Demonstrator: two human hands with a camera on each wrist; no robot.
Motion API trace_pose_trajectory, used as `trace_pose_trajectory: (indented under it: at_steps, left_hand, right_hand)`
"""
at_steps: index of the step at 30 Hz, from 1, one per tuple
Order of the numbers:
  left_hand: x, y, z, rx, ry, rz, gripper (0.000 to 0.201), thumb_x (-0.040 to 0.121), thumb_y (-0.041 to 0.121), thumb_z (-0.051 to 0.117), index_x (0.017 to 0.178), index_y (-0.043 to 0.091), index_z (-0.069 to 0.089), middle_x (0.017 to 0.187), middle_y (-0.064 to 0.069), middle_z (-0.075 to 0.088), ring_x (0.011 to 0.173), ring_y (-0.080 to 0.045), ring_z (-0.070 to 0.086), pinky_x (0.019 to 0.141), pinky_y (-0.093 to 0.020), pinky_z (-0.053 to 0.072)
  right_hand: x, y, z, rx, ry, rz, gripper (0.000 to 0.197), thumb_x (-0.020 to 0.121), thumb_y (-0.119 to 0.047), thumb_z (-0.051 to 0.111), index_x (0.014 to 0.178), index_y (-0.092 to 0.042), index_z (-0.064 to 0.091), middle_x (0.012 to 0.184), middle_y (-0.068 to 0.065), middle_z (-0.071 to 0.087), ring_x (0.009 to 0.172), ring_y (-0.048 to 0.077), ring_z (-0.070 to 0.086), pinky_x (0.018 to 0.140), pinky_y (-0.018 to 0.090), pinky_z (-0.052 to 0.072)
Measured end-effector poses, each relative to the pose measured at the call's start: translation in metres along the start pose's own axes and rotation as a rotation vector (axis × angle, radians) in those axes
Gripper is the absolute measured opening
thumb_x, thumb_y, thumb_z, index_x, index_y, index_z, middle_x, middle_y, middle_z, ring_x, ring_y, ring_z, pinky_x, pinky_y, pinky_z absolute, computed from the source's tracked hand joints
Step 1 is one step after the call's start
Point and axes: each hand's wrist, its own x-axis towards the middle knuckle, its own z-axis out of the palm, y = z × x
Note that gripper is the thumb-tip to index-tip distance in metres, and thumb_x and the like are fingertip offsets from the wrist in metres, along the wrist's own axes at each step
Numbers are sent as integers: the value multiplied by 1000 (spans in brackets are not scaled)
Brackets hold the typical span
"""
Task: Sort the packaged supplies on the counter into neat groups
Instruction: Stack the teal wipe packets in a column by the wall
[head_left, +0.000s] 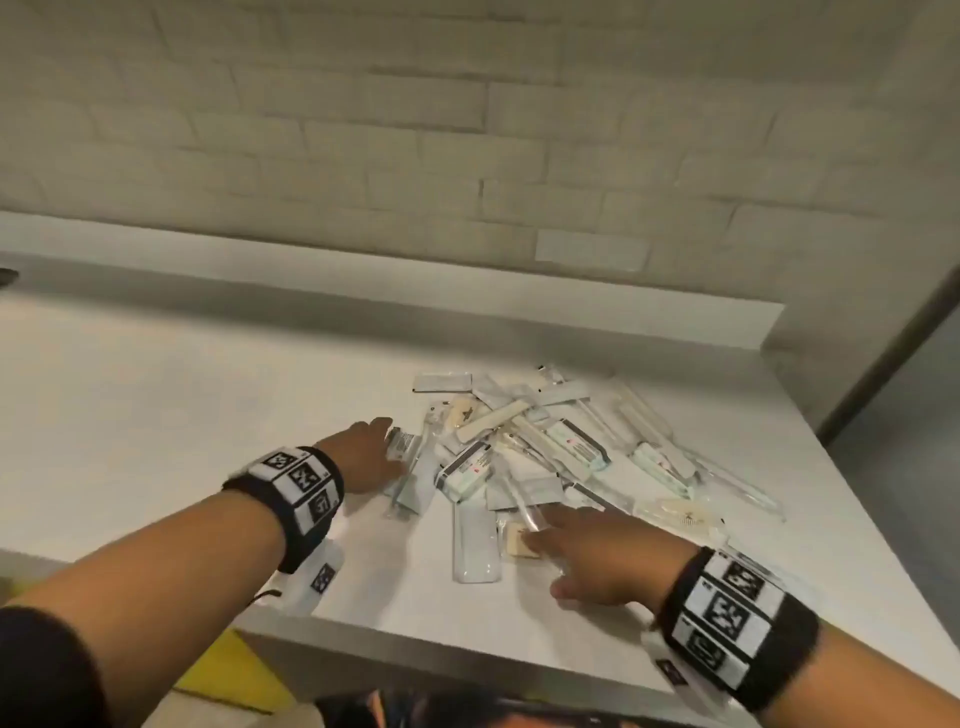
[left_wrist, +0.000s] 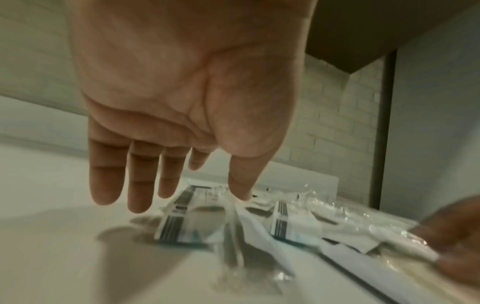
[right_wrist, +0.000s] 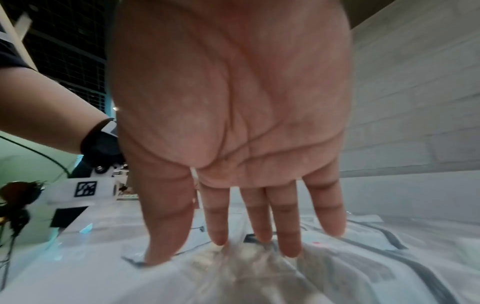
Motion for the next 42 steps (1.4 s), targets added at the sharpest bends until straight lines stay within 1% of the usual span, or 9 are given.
trace_pose_trajectory:
  at_steps: [6, 12, 18, 21, 25, 31, 36, 39, 42]
  left_hand:
    - [11, 5, 15, 70, 30, -86, 71, 83, 48, 60, 139, 13, 33, 136, -12, 45, 123, -30, 49, 98, -37, 42]
    - [22, 5, -2, -176, 28, -248, 49, 81, 32, 59, 120, 4, 47, 124, -17, 51, 107, -33, 56, 83, -32, 46]
    - [8, 40, -10, -335, 94, 18, 32, 82, 25, 59, 105, 18, 39, 95, -2, 54, 79, -16, 57, 61, -29, 43]
    - [4, 65, 3, -211, 28, 166, 41, 78, 42, 63, 108, 21, 44, 100, 3, 54, 84, -13, 58, 67, -27, 48]
    - [6, 80, 23, 43, 2, 154, 63, 77, 52, 61, 125, 15, 41, 113, -4, 47, 102, -21, 55, 82, -29, 48]
    - [16, 80, 34, 119, 54, 156, 67, 79, 48, 61, 131, 16, 35, 124, -6, 50, 110, -23, 54, 86, -30, 46]
    - [16, 82, 33, 125, 55, 127, 67, 78, 50, 61, 131, 18, 36, 125, -3, 50, 110, -21, 53, 87, -30, 46]
    - [13, 83, 33, 166, 54, 124, 65, 80, 53, 57, 131, 18, 40, 125, -3, 50, 111, -20, 52, 88, -29, 45]
    - [8, 82, 33, 112, 131, 140, 56, 82, 52, 52, 126, 20, 43, 121, -1, 52, 105, -17, 53, 83, -27, 43]
  right_hand:
    - [-3, 36, -10, 251, 306, 225, 32, 94, -37, 49, 126, -33, 53, 126, -6, 49, 111, 16, 53, 87, 29, 45]
    - [13, 57, 1, 169, 202, 347, 50, 85, -35, 59, 132, -29, 44, 125, -2, 54, 108, 20, 54, 88, 31, 47]
    - [15, 71, -6, 204, 173, 386, 50, 81, -31, 57, 129, -20, 46, 125, 2, 48, 109, 22, 53, 87, 30, 47]
    - [8, 94, -21, 401, 235, 471, 51, 81, -43, 62, 122, -19, 45, 121, 3, 49, 101, 20, 54, 78, 29, 45]
    - [11, 125, -26, 671, 351, 536, 37, 82, -33, 64, 105, -18, 40, 94, 1, 57, 74, 14, 56, 58, 26, 41]
    - [26, 158, -13, 663, 348, 633, 30, 79, -23, 55, 105, -18, 39, 101, 5, 58, 85, 24, 62, 74, 34, 52]
    - [34, 162, -3, 308, 233, 636, 53, 77, -34, 57, 126, -19, 42, 122, 3, 54, 112, 25, 52, 93, 36, 45]
    - [41, 162, -11, 135, 185, 610, 52, 77, -37, 58, 125, -19, 48, 121, 3, 52, 111, 23, 52, 92, 34, 44]
    - [50, 159, -31, 257, 345, 569, 49, 75, -45, 64, 114, -18, 51, 110, 3, 54, 101, 22, 55, 82, 32, 46]
